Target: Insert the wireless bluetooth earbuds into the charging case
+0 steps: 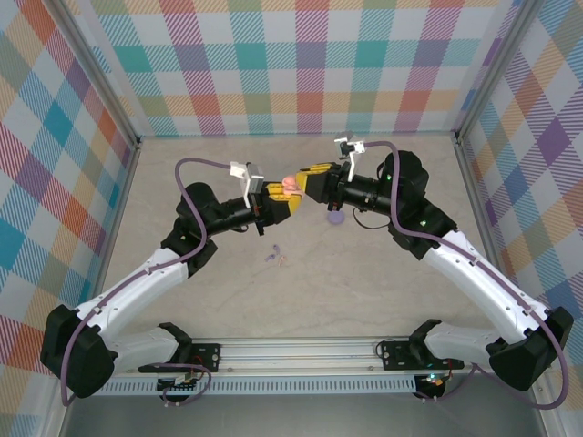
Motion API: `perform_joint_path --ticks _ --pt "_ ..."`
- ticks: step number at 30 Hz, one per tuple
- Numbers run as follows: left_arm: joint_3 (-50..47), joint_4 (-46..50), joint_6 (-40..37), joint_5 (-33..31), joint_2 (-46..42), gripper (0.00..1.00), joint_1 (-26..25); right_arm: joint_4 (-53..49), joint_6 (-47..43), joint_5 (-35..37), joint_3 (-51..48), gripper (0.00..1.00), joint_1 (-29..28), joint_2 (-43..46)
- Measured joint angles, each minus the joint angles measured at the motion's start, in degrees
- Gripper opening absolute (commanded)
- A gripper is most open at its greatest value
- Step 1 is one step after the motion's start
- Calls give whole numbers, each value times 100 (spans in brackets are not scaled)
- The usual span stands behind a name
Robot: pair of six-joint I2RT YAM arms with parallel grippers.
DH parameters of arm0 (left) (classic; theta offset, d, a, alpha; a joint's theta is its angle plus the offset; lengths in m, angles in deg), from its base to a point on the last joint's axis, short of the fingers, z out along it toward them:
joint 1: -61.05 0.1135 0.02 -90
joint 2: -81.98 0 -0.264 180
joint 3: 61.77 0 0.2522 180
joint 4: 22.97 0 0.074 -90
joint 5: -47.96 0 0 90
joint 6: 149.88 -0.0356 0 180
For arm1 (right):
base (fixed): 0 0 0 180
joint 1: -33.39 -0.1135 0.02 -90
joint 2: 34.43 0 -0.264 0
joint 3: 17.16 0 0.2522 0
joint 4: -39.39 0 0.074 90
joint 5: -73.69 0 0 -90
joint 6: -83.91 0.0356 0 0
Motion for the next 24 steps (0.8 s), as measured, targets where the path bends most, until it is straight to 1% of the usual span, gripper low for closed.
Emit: perform_joint_path --ticks 24 --pt "66 -70 72 -59 -2 20 0 -160 -164 142 -7 20 -37 -22"
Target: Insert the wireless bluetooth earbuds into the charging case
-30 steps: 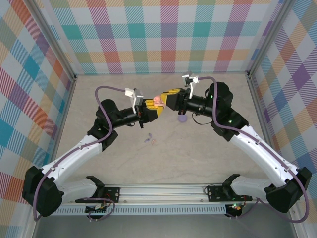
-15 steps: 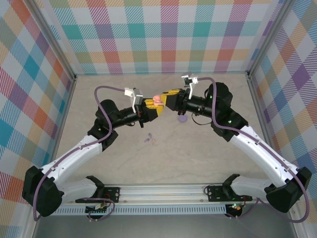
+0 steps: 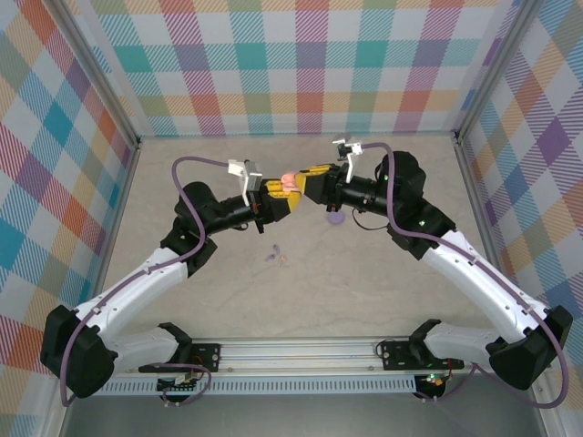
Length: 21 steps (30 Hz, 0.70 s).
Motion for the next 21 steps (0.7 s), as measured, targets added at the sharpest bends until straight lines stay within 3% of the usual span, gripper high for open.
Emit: perform_joint_path --ticks 21 --pt "0 76 -155 -109 -2 20 0 -210 0 85 24 20 -31 -72"
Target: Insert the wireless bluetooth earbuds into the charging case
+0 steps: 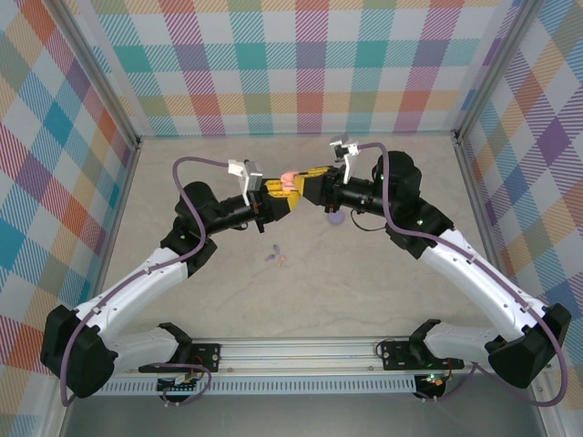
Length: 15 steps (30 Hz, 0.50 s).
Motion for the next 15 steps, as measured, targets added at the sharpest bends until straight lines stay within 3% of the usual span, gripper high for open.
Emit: perform_joint_path --ticks 15 --pt "0 223 -155 -48 -37 20 0 -518 -35 179 160 50 -22 9"
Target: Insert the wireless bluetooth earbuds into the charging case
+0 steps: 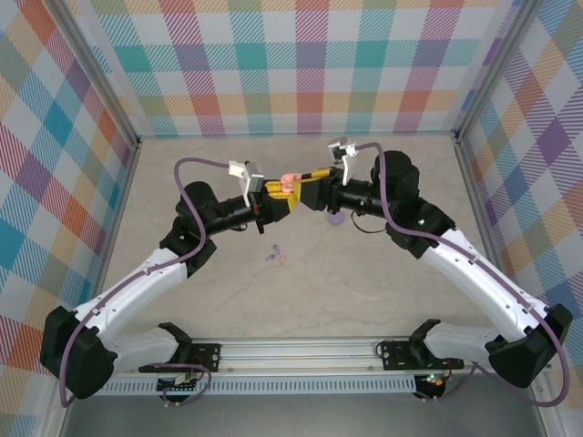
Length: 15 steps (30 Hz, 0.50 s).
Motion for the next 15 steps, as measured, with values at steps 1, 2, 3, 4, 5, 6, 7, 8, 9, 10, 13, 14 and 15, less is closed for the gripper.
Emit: perform_joint_path --ticks 1,2,3,4,5,6,7,8,9,10,13,14,15 --pt "0 15 -2 -26 0 20 0 -52 -24 37 4 52 -2 7" --pt "0 28 -9 -39 -4 20 0 -105 -39 85 4 54 -7 24" --pt "0 39 -17 -37 -11 20 0 -181 -63 181 4 55 -11 46" --pt "0 46 -20 -35 -37 20 -2 -258 -85 297 4 56 -11 68" --pt "0 50 -37 -33 -61 20 -7 -345 -98 433 4 56 -11 94" --pt "0 50 -44 -35 -94 20 -11 -459 -109 592 4 56 -11 131" --pt "0 101 -63 -63 -125 20 -11 -544 -122 752 7 57 -11 186" --pt "0 142 -85 -66 -144 20 -11 -629 -133 909 7 58 -11 243" --pt "0 181 -109 -76 -164 20 -15 -765 -146 1119 9 58 -11 323" --pt "0 221 -149 -79 -186 20 -15 -896 -164 1327 13 58 -9 400" --pt "0 369 -212 -136 -275 20 -15 -1329 -181 1956 118 58 -2 516" --pt "2 402 -236 -160 -302 20 -17 -1469 -181 2118 181 58 9 514" --pt "9 479 -275 -186 -341 20 -15 -1641 -181 2319 260 58 22 490"
